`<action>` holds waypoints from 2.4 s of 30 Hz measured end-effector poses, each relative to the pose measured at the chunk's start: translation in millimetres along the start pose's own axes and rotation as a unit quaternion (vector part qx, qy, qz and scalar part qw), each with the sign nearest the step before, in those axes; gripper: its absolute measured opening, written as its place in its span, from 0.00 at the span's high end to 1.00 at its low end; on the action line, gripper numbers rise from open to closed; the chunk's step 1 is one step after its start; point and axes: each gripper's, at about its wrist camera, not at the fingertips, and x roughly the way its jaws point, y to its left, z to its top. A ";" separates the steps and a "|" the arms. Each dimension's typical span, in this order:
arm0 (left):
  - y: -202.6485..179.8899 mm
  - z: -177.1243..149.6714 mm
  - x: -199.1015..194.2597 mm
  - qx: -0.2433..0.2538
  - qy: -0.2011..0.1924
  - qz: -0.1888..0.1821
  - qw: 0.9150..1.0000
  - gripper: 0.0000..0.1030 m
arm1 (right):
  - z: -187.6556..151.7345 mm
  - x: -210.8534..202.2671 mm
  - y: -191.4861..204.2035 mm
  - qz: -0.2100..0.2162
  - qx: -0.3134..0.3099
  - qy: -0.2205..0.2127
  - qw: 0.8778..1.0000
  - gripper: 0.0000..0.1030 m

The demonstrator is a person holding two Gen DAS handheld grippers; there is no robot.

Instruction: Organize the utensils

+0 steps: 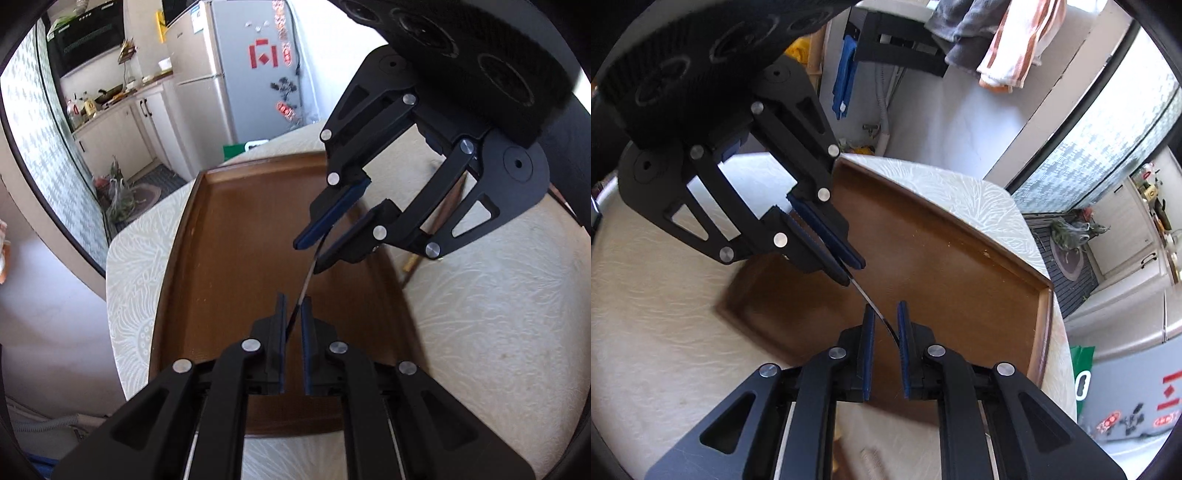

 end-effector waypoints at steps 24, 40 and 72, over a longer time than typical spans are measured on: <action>-119.4 41.3 -3.6 0.144 -0.029 -0.046 0.988 0.20 | -200.9 -114.1 23.0 -0.065 0.132 0.076 0.986 0.74; -110.7 49.2 48.5 0.157 0.063 -0.085 0.982 0.53 | -209.4 -88.9 7.5 -0.007 0.102 0.066 0.993 0.82; -91.4 53.9 68.0 0.156 0.092 -0.101 0.978 0.88 | -214.2 -80.4 -3.7 0.049 0.110 0.060 0.991 0.90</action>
